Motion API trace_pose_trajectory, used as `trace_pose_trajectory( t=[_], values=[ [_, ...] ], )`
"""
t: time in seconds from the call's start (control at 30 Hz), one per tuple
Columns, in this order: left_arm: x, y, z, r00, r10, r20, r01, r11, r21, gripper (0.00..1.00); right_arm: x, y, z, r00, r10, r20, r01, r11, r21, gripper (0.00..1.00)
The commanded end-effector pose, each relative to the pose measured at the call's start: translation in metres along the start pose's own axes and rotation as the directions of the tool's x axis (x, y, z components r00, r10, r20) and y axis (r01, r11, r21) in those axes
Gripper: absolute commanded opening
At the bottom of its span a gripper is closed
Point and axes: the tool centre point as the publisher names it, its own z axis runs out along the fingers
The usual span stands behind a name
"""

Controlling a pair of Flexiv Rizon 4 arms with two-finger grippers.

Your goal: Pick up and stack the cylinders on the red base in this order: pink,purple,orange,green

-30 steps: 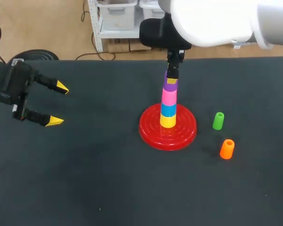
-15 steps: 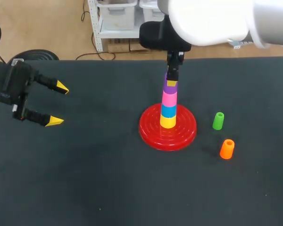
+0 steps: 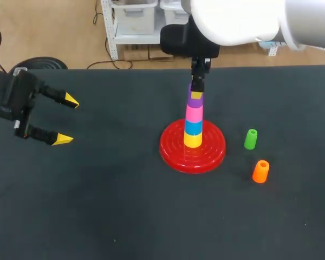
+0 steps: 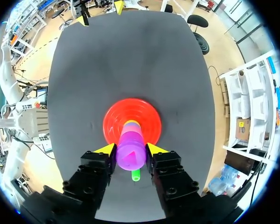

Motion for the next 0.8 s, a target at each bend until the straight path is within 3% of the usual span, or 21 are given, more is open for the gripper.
trace_pose_trajectory(
  t=[0.03, 0.07, 0.1, 0.13, 0.57, 0.8],
  values=[
    [0.001, 0.0, 0.0, 1.0, 0.003, 0.003, -0.003, 1.0, -0.001, 1.0, 0.002, 0.0, 0.005, 1.0, -0.001, 0.007, 0.001, 1.0, 0.006, 0.0],
    [0.001, 0.0, 0.0, 1.0, 0.003, 0.003, -0.003, 1.0, -0.001, 1.0, 0.002, 0.001, 0.004, 1.0, -0.002, 0.012, 0.002, 1.0, 0.01, 0.25],
    [0.001, 0.0, 0.0, 1.0, 0.003, 0.003, -0.003, 1.0, -0.001, 1.0, 0.002, 0.001, 0.004, 1.0, -0.003, 0.013, 0.002, 1.0, 0.01, 0.78],
    [0.001, 0.0, 0.0, 1.0, 0.003, 0.003, -0.003, 1.0, -0.001, 1.0, 0.002, 0.002, 0.003, 1.0, -0.002, 0.015, 0.002, 1.0, 0.013, 1.0],
    [0.001, 0.0, 0.0, 1.0, 0.003, 0.003, -0.003, 1.0, -0.001, 1.0, 0.004, 0.012, -0.023, 0.998, 0.002, 0.056, -0.008, 0.995, 0.103, 1.0],
    [0.001, 0.0, 0.0, 1.0, 0.003, 0.003, -0.003, 1.0, -0.001, 1.0, 0.04, 0.033, -0.046, 0.99, 0.101, 0.099, -0.119, 0.972, 0.202, 1.0]
  ],
)
